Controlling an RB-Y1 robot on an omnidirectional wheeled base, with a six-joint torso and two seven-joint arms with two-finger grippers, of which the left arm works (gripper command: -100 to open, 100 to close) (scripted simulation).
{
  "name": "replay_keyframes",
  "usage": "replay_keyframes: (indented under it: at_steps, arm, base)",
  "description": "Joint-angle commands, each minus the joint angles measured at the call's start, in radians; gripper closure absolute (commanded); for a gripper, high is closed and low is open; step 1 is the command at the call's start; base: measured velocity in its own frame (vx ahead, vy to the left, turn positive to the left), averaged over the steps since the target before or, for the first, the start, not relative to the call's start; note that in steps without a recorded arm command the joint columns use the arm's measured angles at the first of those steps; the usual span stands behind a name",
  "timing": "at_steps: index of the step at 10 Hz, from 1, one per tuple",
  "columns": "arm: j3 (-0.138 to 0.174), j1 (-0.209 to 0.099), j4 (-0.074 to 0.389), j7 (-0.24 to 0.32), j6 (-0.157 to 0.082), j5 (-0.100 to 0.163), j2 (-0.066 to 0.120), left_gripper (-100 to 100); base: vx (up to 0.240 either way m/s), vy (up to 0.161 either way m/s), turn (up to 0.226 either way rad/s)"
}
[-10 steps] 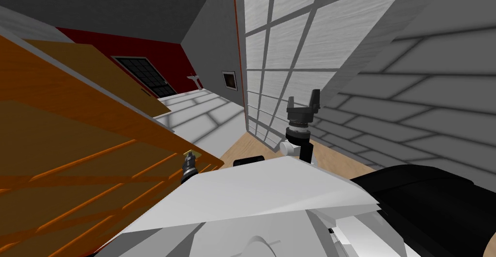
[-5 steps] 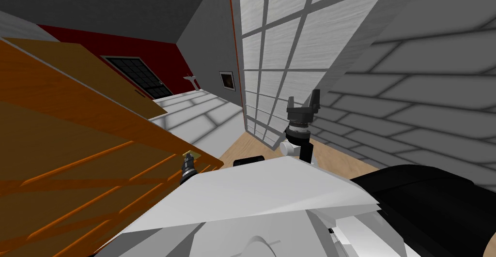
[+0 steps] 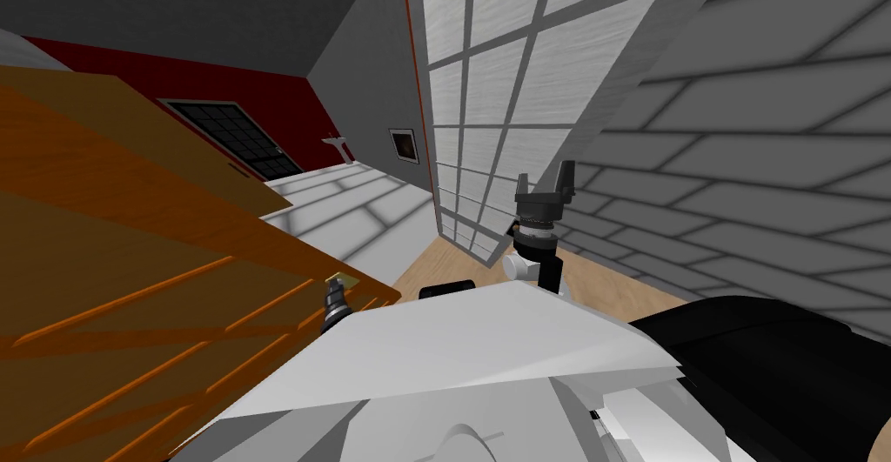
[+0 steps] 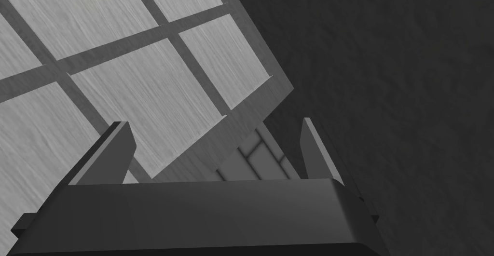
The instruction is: Pull the door open
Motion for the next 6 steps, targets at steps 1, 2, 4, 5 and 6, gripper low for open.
replay_keyframes:
  at_steps: [1, 2, 4, 5, 6]
  arm:
    - [-0.016, -0.005, 0.005, 0.05, -0.006, 0.017, -0.015, 100]
    - [-0.016, -0.005, 0.005, 0.066, -0.006, 0.017, -0.015, 100]
    - [-0.017, -0.001, 0.002, 0.107, -0.005, 0.032, -0.015, 100]
    - [-0.018, 0.003, -0.001, 0.144, -0.004, 0.047, -0.016, 100]
    - [-0.018, 0.003, -0.001, 0.148, -0.004, 0.047, -0.016, 100]
  base:
    - [-0.041, 0.002, -0.106]
    - [-0.042, 0.007, -0.057]
    - [-0.039, -0.002, -0.058]
    - [-0.035, 0.0, -0.063]
    - [-0.03, -0.004, -0.044]
